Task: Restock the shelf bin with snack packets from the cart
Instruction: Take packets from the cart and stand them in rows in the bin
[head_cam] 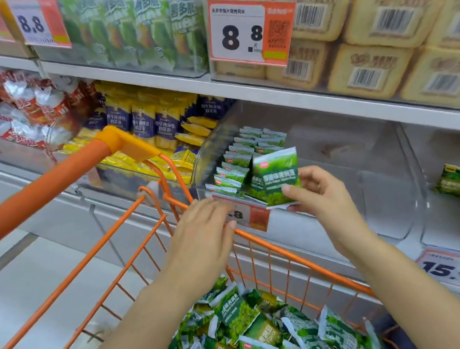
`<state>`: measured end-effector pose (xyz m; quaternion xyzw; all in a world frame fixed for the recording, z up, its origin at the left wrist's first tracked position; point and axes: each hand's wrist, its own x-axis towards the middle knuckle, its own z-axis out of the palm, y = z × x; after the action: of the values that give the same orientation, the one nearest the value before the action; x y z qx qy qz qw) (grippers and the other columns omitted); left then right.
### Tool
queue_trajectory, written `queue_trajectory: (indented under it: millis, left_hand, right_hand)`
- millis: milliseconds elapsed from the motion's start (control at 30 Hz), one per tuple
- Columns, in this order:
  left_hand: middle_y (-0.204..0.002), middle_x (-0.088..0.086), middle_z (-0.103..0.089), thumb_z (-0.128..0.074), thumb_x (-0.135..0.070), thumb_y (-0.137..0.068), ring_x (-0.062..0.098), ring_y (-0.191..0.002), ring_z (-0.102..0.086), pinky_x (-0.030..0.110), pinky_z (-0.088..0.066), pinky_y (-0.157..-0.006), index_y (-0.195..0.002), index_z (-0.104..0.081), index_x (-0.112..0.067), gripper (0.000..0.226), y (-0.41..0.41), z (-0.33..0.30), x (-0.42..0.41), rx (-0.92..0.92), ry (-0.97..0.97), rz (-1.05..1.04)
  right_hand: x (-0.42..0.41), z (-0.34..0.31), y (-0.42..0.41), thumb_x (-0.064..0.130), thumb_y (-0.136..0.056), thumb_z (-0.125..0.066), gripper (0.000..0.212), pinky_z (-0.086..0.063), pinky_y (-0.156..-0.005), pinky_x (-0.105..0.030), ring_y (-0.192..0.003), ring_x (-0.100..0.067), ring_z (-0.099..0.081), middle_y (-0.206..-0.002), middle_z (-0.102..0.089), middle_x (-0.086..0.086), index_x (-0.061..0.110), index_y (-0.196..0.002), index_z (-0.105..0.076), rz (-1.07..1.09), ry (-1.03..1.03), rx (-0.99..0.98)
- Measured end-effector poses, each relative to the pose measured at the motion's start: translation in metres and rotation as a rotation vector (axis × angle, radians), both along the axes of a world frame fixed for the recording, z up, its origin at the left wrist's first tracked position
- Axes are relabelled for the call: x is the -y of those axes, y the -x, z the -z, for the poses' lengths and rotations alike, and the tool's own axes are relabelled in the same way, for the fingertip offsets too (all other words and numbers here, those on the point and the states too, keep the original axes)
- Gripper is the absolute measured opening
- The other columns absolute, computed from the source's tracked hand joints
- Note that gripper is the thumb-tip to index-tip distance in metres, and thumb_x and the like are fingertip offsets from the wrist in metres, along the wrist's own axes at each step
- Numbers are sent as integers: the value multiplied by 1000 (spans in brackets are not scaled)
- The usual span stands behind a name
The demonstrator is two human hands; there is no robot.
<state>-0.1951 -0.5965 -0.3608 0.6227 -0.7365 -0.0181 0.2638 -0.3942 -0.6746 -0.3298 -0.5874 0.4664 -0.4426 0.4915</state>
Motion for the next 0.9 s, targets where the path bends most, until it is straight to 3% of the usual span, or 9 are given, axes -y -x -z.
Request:
queue_trajectory:
  millis: [67, 100, 200, 300, 367, 467, 533, 633, 900]
  left_hand:
    - [-115, 2, -65, -27, -36, -98, 23, -118, -54, 22, -12, -111, -117, -64, -12, 48, 1, 4, 2, 4, 5, 0]
    - [-113, 2, -67, -28, -35, -98, 23, -116, -56, 23, -12, -111, -114, -66, -11, 47, 1, 4, 2, 13, 18, -3]
    - [-107, 3, -69, -28, -34, -98, 25, -113, -59, 25, -13, -111, -106, -70, -11, 48, 1, 5, 2, 73, 47, -6]
    - [-104, 2, -69, -29, -32, -99, 24, -111, -60, 26, -13, -112, -102, -71, -12, 46, 0, 4, 1, 84, 41, -11]
    - [-103, 1, -69, -29, -32, -99, 24, -111, -60, 26, -13, -112, -101, -70, -13, 46, 1, 4, 1, 81, 44, -10]
    - [-105, 1, -69, -27, -32, -100, 24, -116, -57, 25, -11, -113, -102, -70, -13, 47, 1, 5, 1, 77, 40, -5]
    - [-104, 1, -69, -27, -32, -100, 24, -116, -57, 25, -10, -113, -101, -70, -12, 47, 0, 6, 1, 82, 41, -4]
    - [-101, 1, -69, -28, -31, -99, 24, -112, -59, 25, -10, -113, -98, -70, -12, 47, 0, 6, 2, 109, 41, -6]
    - [-98, 0, -69, -26, -32, -98, 22, -108, -60, 25, -10, -113, -97, -70, -12, 49, 0, 8, 6, 98, 66, 1]
  right_hand:
    - [25, -2, -2, 13, -87, -66, 19, -57, -81, -43, -85, -18, -54, -89, -52, -7, 8, -102, -56, 101, -31, -58]
    - [37, -4, -4, 13, -87, -64, 21, -57, -81, -41, -84, -18, -53, -88, -52, -7, 6, -105, -56, 132, -40, -96]
    - [67, -9, -14, 15, -83, -67, 9, -46, -53, -22, -67, -15, -52, -74, -56, -4, 9, -87, -62, 140, -66, -343]
    - [91, 4, -22, 16, -78, -75, 19, -47, -59, -27, -69, -19, -58, -76, -62, -8, 11, -72, -58, 105, -266, -560]
    - [101, 15, -27, 12, -76, -78, 21, -55, -65, -28, -75, -20, -63, -92, -68, -14, 5, -80, -59, 63, -381, -625]
    - [108, 24, -37, 2, -81, -73, 21, -52, -51, -21, -66, -16, -60, -100, -67, -13, 0, -95, -57, 6, -505, -583]
    - [114, 33, -40, 0, -80, -73, 28, -57, -68, -29, -76, -21, -64, -108, -67, -16, -5, -104, -59, -3, -544, -573]
    - [117, 38, -44, 0, -75, -77, 40, -55, -89, -39, -92, -26, -67, -107, -68, -18, -6, -112, -60, 27, -528, -574]
    - [109, 38, -51, 21, -79, -78, 27, -55, -82, -36, -84, -24, -68, -91, -68, -10, 10, -78, -53, -12, -232, -862]
